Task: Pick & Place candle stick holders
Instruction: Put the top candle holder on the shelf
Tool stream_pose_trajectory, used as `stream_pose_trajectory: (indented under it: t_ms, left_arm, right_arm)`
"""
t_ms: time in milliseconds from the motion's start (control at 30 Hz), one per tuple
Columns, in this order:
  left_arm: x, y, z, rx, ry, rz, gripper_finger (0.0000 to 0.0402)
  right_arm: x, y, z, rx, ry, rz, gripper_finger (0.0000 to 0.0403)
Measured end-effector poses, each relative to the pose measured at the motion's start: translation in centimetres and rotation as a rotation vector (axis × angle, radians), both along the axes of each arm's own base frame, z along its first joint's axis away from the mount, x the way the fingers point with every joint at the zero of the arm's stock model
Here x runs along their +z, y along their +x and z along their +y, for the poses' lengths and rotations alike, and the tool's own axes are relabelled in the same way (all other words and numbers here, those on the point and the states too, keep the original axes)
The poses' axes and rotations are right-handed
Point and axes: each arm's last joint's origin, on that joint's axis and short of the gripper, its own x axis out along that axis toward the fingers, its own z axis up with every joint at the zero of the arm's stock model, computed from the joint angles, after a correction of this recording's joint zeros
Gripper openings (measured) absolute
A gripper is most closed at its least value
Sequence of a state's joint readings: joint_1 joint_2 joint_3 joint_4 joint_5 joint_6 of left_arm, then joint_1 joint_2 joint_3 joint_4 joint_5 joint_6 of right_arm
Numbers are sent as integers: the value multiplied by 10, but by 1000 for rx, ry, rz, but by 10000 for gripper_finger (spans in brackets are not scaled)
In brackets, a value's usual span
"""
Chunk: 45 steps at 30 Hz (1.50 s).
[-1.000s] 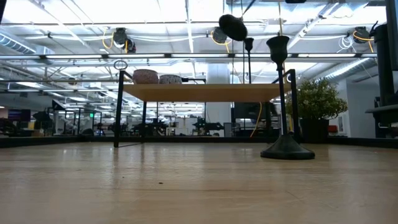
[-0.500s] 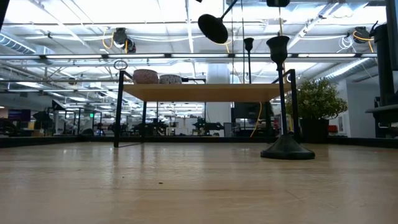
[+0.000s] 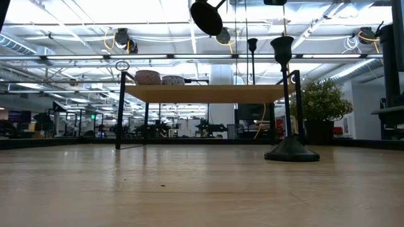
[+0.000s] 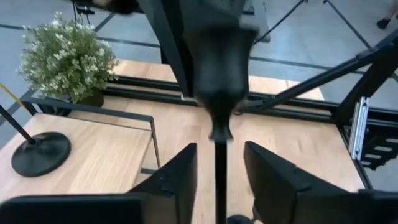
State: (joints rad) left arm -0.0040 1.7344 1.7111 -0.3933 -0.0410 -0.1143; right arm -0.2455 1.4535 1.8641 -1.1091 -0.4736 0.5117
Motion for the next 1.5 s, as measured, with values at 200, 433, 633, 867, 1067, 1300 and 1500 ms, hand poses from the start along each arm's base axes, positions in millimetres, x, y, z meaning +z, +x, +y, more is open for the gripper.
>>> stream_pose_trajectory:
  t_ms: [200, 433, 633, 867, 1067, 1300, 1500]
  left_arm:
    - [-2, -1, 1, 0, 1, 23, 50]
    - [-2, -1, 6, -26, -11, 23, 17]
    - [-2, -1, 6, -5, 20, 24, 13]
    - [-3, -2, 8, 24, 36, 35, 13]
    - [-1, -1, 9, 75, 58, 20, 13]
    - [9, 5, 20, 176, 126, -108, 13]
    - [0, 26, 43, 220, 167, -218, 13]
  right_arm:
    - [0, 0, 0, -4, 2, 2, 6]
    - [0, 0, 0, -1, -3, 0, 7]
    - [0, 0, -1, 28, -44, -21, 27]
    - [4, -7, -7, 56, -108, -54, 66]
    - [17, -29, -9, 30, -139, -106, 76]
    - [37, -65, -2, -10, -209, -193, 69]
    - [45, -99, 10, -46, -330, -245, 68]
